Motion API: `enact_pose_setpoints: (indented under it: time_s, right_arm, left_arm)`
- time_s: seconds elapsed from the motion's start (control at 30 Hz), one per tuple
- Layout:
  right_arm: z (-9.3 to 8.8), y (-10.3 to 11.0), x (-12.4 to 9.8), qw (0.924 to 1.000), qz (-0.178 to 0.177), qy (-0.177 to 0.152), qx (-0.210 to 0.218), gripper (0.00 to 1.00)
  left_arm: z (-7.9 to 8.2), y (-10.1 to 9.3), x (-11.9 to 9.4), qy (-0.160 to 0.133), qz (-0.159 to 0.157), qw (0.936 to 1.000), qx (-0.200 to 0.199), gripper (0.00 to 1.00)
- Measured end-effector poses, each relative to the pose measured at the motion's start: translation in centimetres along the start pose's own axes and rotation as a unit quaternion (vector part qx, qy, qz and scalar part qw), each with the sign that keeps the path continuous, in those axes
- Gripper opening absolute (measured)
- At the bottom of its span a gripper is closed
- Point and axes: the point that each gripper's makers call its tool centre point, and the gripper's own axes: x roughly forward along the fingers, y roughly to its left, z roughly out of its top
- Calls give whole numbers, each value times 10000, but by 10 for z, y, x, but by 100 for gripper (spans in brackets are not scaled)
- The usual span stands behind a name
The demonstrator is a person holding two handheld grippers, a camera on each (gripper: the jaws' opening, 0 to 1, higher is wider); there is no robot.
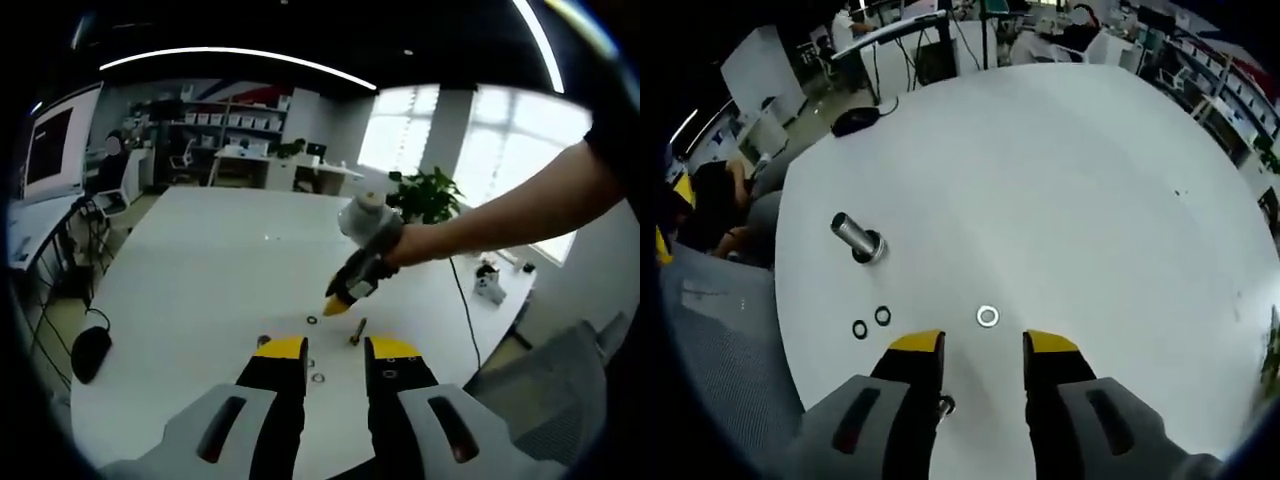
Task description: Place the washer onto the threaded stud by aligning its center hole with the stud, sliding it down to the base, and recovering from edge contact or off-axis alignment until the washer reaches the visible bottom stop.
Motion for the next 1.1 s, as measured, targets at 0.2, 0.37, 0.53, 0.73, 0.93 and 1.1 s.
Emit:
enact_pose_setpoints:
  time_s: [0.2, 0.37, 0.53, 0.73, 0.93, 1.1]
  right_arm:
    - [-4, -2, 17, 9997, -32, 231, -107, 28]
    - [-5, -4, 28, 9990, -75, 344, -258, 26]
    - [-6, -4, 36, 9986, -43, 436, -285, 25]
    - [-5, -3, 40, 9978, -43, 441, -486, 24]
    - [-5, 0, 40, 9959, 8, 489, -757, 17]
    - [-6, 0, 40, 9950, 5, 509, -854, 16]
  left_arm:
    - [-1, 0, 0, 25, 23, 10000, 39, 20]
    - [-1, 2, -1, 26, 50, 10000, 19, 20]
    - [-2, 2, -1, 28, 66, 10000, -1, 20]
    - [-2, 3, -1, 19, 81, 10000, -38, 20]
    - [-2, 4, -1, 28, 96, 9999, -22, 20]
    - [-2, 5, -1, 20, 113, 9999, -54, 20]
